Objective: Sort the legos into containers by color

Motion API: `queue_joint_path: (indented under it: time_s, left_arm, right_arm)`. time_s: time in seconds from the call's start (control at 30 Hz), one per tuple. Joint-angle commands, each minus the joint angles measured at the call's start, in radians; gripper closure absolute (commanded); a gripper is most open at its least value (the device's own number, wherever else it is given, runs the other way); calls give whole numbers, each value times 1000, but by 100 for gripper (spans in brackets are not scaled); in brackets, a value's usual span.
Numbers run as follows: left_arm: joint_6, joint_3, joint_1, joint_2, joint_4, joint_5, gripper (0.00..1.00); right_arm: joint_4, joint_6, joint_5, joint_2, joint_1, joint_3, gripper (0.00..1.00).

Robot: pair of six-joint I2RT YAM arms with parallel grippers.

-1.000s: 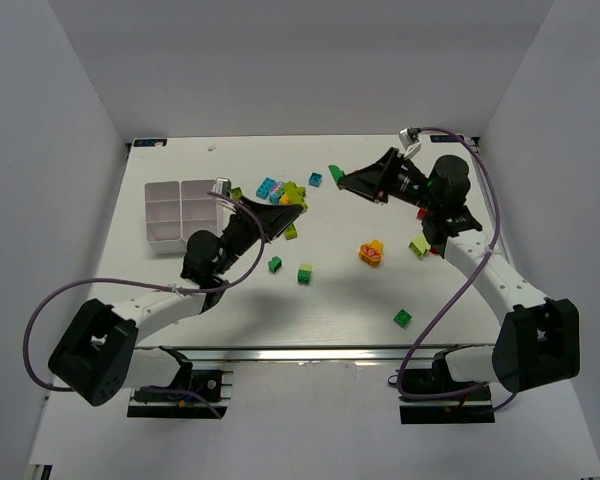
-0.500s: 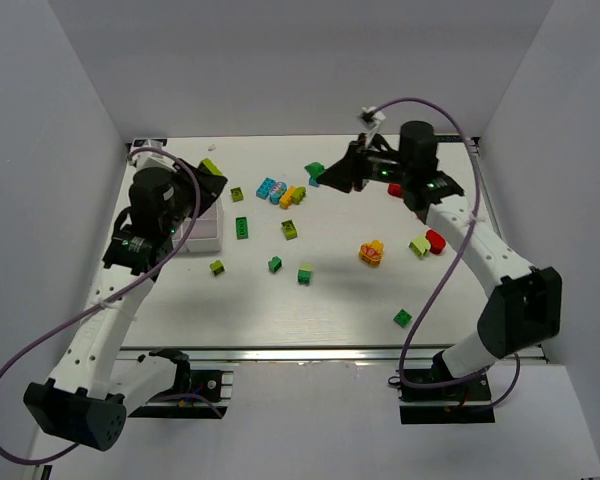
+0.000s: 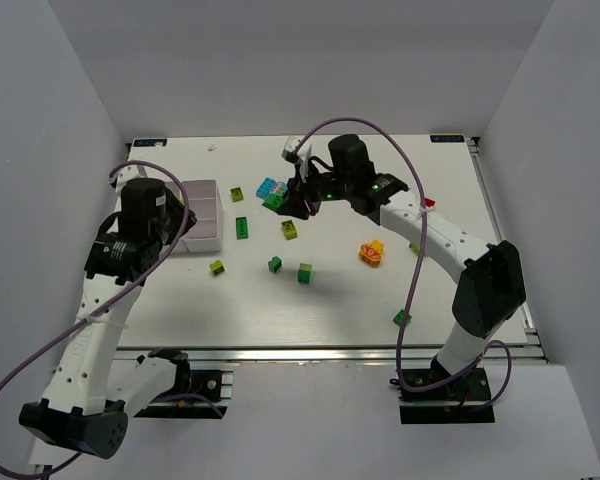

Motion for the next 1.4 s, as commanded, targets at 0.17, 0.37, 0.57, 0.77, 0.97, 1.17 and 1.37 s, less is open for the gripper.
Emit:
queue_joint_path:
  time_s: [0.17, 0.37, 0.57, 0.77, 0.97, 1.17, 1.37]
  left_arm:
    - [103, 1, 159, 67, -26, 73, 100]
    - [82, -74, 441, 195, 166, 542, 100]
    - [-51, -105, 511, 316, 419, 828, 100]
    - [-97, -40, 514, 396, 490, 854, 100]
    - [-212, -94, 517, 402, 580, 781, 100]
    - [-430, -198, 546, 385, 768, 806, 100]
    - [-613, -266, 589, 364, 865, 820, 100]
  right_arm:
    - [18, -75, 45, -8, 8, 45, 100]
    - [47, -69, 53, -36, 10, 11, 100]
    - [86, -44, 54, -73, 7, -52, 100]
    - [129, -9, 56, -107, 5, -105, 100]
    - [156, 8, 61, -117, -2, -128, 100]
    - [170, 19, 59, -130, -15, -148, 100]
    - [182, 29, 56, -145, -19, -173, 100]
